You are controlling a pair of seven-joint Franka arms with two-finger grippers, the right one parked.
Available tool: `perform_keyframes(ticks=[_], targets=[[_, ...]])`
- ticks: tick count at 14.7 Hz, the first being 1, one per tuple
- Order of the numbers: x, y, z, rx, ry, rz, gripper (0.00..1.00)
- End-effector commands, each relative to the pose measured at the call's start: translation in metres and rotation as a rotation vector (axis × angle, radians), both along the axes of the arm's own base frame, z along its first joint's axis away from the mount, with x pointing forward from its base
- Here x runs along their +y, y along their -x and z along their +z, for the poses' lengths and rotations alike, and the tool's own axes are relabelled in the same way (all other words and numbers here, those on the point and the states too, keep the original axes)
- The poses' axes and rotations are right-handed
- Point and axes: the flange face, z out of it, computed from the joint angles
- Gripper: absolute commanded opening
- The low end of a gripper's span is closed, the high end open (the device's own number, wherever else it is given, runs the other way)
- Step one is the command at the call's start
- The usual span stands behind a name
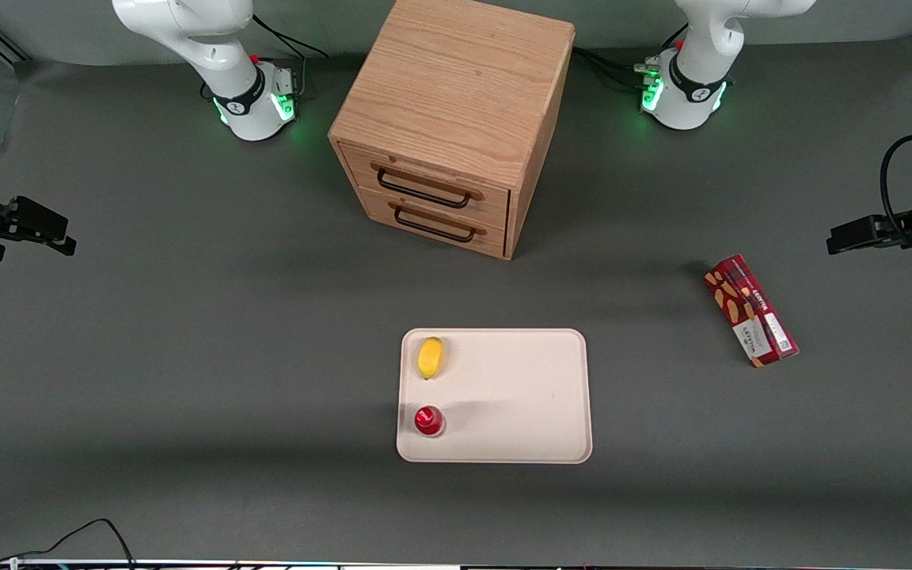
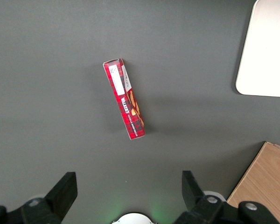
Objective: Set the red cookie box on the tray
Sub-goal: 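Move the left gripper toward the red plaid cookie box, then lower the open left gripper around the box's end and close it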
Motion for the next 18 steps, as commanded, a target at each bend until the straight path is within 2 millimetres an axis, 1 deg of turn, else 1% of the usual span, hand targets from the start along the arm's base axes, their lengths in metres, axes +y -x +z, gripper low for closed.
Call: perform_keyframes(ticks=[1,2,5,6,9,10,12,14,18], targets=[[0.000,-0.003,-0.029,0.019,0.001,-0.007,1.00],[0.002,-0.005,-0.048,0.014,-0.001,-0.001,1.00],[0.021,-0.007,-0.114,-0.031,-0.010,0.041,1.00],[0.026,-0.005,-0.132,-0.063,-0.012,0.048,1.00],[0.036,0.006,-0.200,-0.140,-0.013,0.076,1.00],[0.036,0.011,-0.223,-0.164,-0.013,0.085,1.00],[0.037,0.020,-0.263,-0.204,-0.001,0.117,1.00],[0.038,0.018,-0.288,-0.210,-0.002,0.135,1.00],[0.040,0.012,-0.324,-0.236,-0.011,0.148,1.00]])
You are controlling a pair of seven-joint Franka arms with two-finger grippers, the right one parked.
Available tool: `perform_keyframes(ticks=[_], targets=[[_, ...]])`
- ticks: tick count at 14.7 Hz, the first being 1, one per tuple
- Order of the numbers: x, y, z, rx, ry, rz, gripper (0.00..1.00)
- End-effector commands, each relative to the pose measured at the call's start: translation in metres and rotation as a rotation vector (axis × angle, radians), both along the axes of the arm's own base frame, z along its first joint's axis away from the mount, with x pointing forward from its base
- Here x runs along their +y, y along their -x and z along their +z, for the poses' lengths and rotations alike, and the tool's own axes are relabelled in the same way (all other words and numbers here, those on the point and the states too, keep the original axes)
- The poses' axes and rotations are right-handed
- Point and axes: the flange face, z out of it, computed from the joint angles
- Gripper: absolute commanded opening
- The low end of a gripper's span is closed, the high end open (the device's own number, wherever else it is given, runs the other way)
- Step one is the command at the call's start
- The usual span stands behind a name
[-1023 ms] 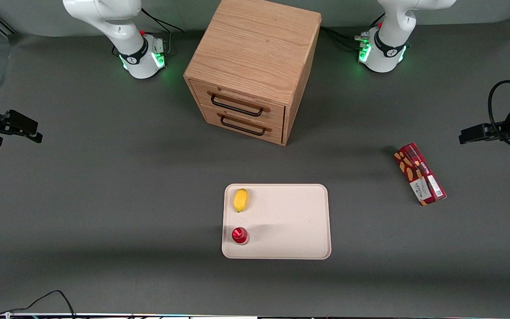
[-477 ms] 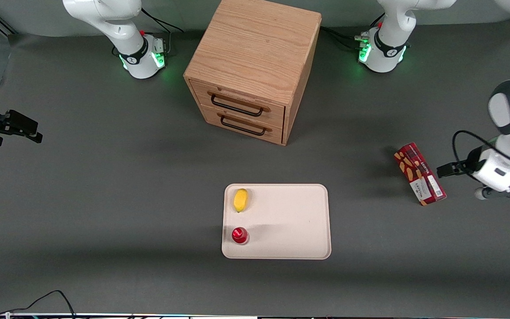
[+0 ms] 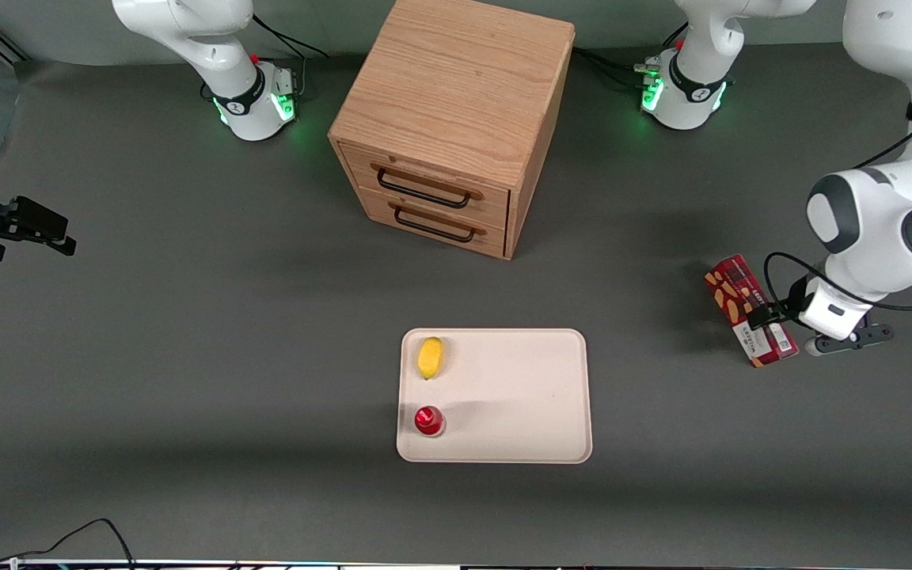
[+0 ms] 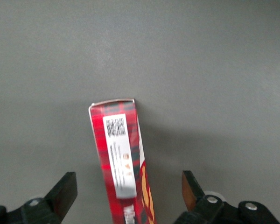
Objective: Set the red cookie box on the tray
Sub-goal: 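Lower the open left gripper around the box's end and close it, then lift the red cookie box upright with the left gripper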
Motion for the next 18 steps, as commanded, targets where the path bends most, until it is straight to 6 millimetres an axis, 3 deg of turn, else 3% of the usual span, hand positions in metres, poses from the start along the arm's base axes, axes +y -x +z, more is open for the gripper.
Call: perform_keyframes(ticks=[1,4,5,10,15,18], targets=[[-0.002,-0.002,-0.017,-0.020,-0.008,0.004,1.00],[-0.001,0.002,-0.025,-0.013,0.013,0.027,0.95],[-0.002,0.002,-0.026,-0.012,0.014,0.027,0.84],[-0.001,0.004,-0.028,-0.008,0.014,0.004,0.00],[-0.004,0.005,-0.011,0.004,0.031,-0.001,0.00],[-0.015,0.002,0.041,0.024,0.073,-0.009,0.00]])
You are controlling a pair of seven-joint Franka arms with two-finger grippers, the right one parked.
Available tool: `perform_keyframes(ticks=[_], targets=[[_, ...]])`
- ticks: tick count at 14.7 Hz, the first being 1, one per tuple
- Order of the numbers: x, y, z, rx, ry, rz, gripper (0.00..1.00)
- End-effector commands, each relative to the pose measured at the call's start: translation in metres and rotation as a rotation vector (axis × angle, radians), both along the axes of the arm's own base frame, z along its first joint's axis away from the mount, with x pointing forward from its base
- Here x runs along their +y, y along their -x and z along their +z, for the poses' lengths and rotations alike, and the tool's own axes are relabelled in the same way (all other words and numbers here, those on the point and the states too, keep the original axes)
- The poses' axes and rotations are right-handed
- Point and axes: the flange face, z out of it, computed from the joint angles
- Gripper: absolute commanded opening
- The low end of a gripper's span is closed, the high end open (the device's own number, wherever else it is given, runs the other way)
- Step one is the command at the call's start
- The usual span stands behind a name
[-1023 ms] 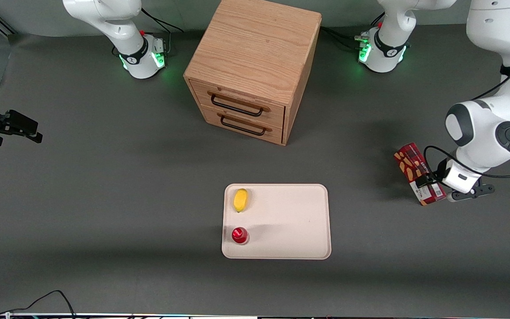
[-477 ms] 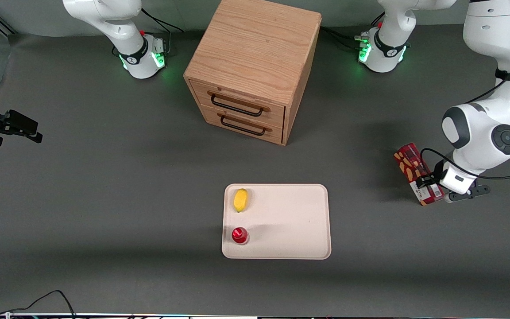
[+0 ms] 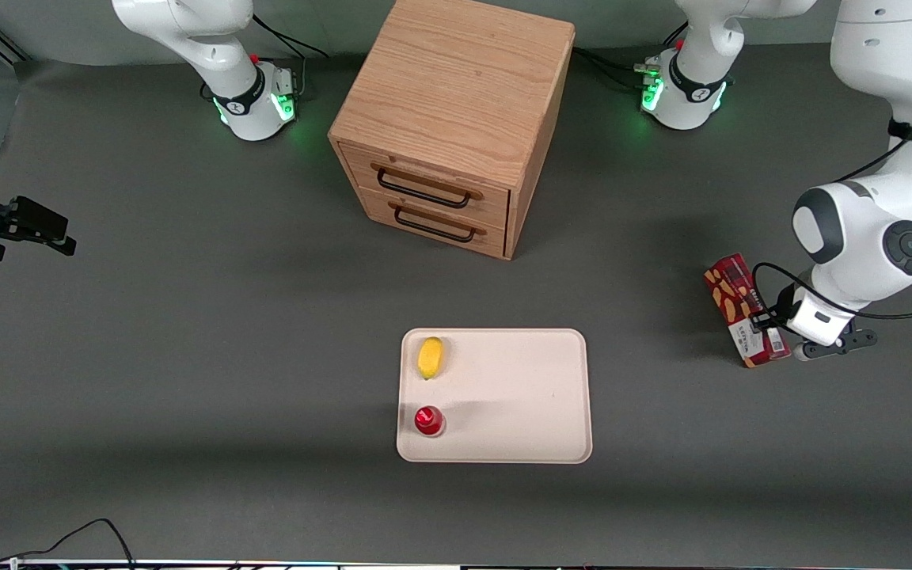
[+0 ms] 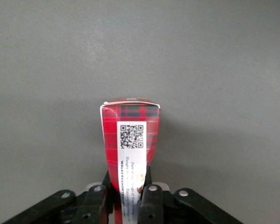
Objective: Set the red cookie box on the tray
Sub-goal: 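Lift the red cookie box upright with the left gripper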
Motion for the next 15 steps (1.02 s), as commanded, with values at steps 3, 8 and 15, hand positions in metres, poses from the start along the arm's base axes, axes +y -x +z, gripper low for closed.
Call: perform_keyframes(ticks=[3,8,15], targets=[[-0.015,-0.011,0.142,0.049,0.081,-0.061,0.00],[-0.023,-0.018,0.311,0.140,0.035,-0.126,0.00],[-0.110,-0.024,0.334,0.177,0.028,-0.044,0.00]])
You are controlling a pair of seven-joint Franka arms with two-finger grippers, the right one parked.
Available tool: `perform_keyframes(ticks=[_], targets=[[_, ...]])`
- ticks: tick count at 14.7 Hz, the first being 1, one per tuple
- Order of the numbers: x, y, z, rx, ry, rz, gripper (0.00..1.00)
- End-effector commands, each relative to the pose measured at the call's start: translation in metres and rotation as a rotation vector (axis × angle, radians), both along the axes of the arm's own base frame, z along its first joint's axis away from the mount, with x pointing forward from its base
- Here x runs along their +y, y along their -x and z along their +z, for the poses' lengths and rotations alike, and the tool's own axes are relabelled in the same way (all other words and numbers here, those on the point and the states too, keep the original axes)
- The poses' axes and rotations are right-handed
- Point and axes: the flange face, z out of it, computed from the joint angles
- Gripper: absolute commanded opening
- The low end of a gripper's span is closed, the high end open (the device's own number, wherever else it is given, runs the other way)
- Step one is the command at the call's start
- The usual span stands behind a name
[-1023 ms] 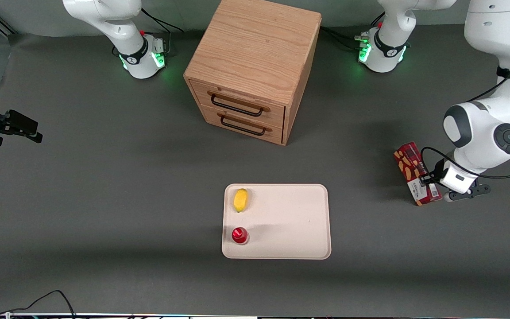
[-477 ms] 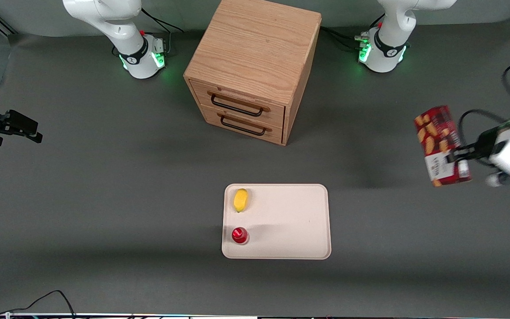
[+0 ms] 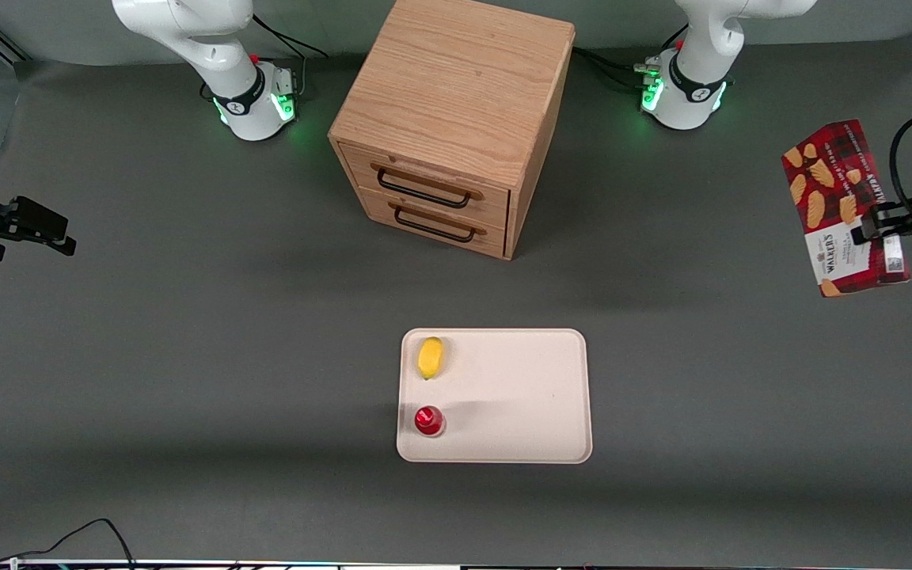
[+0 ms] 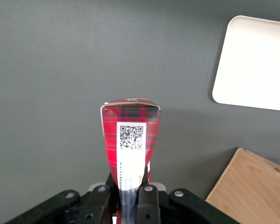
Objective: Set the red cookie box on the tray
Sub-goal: 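Carry the held box over the white tray beside the red cup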
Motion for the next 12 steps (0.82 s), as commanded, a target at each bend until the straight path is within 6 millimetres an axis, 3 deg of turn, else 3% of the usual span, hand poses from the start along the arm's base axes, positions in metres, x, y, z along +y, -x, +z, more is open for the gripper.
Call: perform_keyframes(ticks=[1,4,6,7,9,12], targets=[[-0.085,-0.018,-0.015,0.027,-0.026,0.068,0.00],[-0.192,-0.041,-0.047,0.001,-0.003,0.202,0.00],[-0.248,-0.060,-0.080,-0.033,0.024,0.272,0.00],[-0.267,-0.071,-0.099,-0.049,0.038,0.297,0.00],[-0.284,-0.095,-0.141,-0.084,0.069,0.326,0.00],[-0.290,-0.118,-0.206,-0.118,0.092,0.345,0.00]])
